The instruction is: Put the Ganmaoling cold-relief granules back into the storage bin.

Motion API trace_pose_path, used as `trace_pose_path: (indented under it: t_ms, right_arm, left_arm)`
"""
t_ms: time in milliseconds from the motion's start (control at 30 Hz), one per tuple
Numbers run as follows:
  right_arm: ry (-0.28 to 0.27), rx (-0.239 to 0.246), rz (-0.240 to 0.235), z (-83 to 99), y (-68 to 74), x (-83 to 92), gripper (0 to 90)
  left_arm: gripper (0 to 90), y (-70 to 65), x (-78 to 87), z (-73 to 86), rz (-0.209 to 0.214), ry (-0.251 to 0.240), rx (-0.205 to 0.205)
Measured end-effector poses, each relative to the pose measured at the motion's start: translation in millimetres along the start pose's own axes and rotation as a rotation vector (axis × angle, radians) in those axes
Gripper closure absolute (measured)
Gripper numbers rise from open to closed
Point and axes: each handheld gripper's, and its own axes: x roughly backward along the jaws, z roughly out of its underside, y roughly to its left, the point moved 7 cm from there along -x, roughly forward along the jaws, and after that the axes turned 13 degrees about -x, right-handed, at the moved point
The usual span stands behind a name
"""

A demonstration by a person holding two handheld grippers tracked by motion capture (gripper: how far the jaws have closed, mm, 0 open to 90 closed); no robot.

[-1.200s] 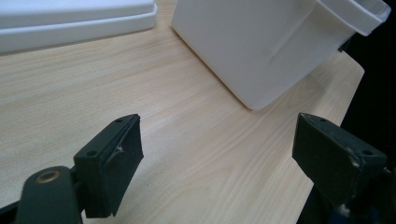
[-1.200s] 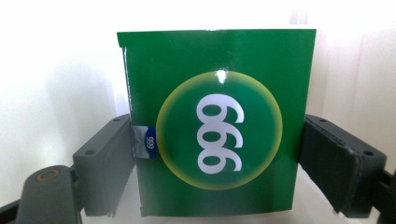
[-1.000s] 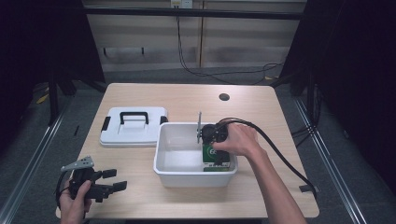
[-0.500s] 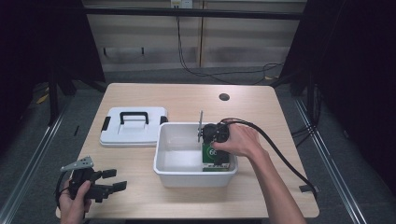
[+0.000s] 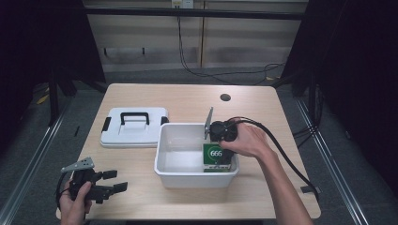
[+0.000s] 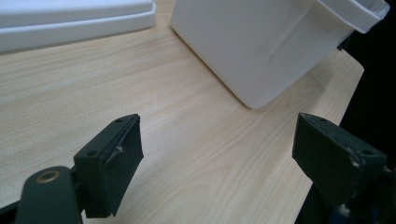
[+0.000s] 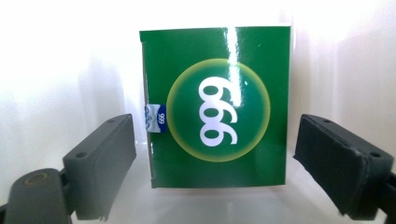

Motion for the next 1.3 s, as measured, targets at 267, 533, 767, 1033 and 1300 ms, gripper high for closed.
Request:
trace_pose_path:
  t_ms: [267, 533, 767, 1033, 1300]
  right_arm:
    - [-0.108, -0.027, 0.016, 3.0, -3.6, 7.8, 9.4]
    - [-0.227, -0.053, 0.006, 7.7, -6.2, 14.5, 9.1]
    - [-0.357, -0.084, 0.010, 17.1, -6.7, 27.6, 9.7]
    - [-0.558, -0.153, 0.046, 39.2, -5.5, 50.5, 10.8]
    - [-0.669, -0.208, 0.054, 64.7, -1.0, 61.3, 12.2]
  left_arm:
    - [16.1, 0.5, 0.0, 0.2, -0.001, 0.001, 0.001]
    - [16.1, 0.3, -0.2, 0.3, -0.002, 0.001, 0.002]
    - [16.1, 0.7, -0.2, 0.8, -0.005, 0.006, 0.001]
    - [16.1, 1.2, -0.2, 1.2, -0.014, 0.008, 0.004]
    - [16.1, 0.7, -0.4, 0.9, -0.011, 0.003, -0.002]
